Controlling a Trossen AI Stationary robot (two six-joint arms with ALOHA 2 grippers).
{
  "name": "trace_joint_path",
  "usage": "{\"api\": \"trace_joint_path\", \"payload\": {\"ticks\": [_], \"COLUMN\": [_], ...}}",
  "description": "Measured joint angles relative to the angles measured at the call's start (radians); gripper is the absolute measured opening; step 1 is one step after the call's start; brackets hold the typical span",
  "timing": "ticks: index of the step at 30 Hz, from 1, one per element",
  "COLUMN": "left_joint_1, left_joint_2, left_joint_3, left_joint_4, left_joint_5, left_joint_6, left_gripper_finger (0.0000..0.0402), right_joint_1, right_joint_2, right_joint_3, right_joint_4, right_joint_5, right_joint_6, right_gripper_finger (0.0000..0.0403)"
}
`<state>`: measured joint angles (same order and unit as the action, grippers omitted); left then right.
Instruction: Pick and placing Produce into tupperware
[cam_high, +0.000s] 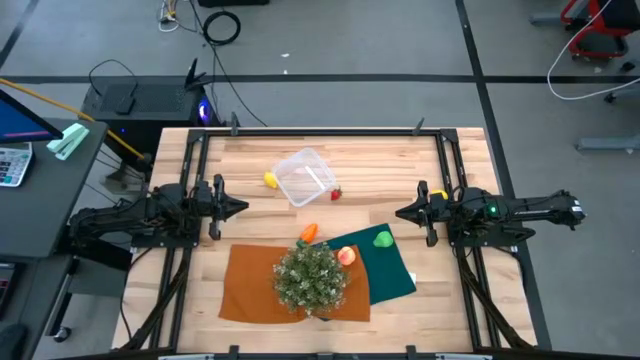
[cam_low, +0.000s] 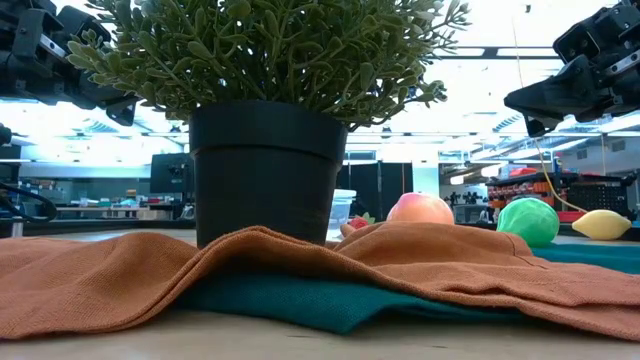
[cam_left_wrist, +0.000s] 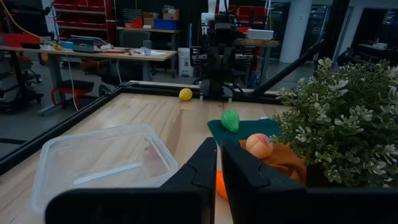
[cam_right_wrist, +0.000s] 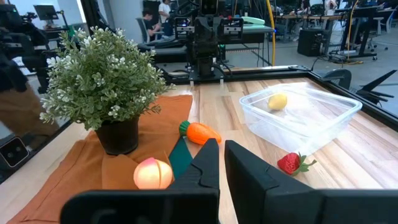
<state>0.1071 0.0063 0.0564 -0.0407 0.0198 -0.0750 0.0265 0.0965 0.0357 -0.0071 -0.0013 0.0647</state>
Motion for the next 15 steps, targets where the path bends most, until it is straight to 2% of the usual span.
{"api": "trace_joint_path", "payload": {"ticks": [8, 15], "left_joint_1": [0.0, 0.0], "left_joint_2": [0.0, 0.0], "left_joint_3": [0.0, 0.0], "left_joint_4": [0.0, 0.002], "left_joint_5": [0.0, 0.0], "left_joint_6": [0.0, 0.0], "left_gripper_finger": [0.004, 0.0032], "right_joint_1": [0.0, 0.0], "right_joint_2": [0.0, 0.0], "right_joint_3": [0.0, 0.0], "right_joint_4": [0.0, 0.0], "right_joint_5": [0.0, 0.0], "right_joint_6": [0.0, 0.0], "right_gripper_finger": [0.0, 0.0]}}
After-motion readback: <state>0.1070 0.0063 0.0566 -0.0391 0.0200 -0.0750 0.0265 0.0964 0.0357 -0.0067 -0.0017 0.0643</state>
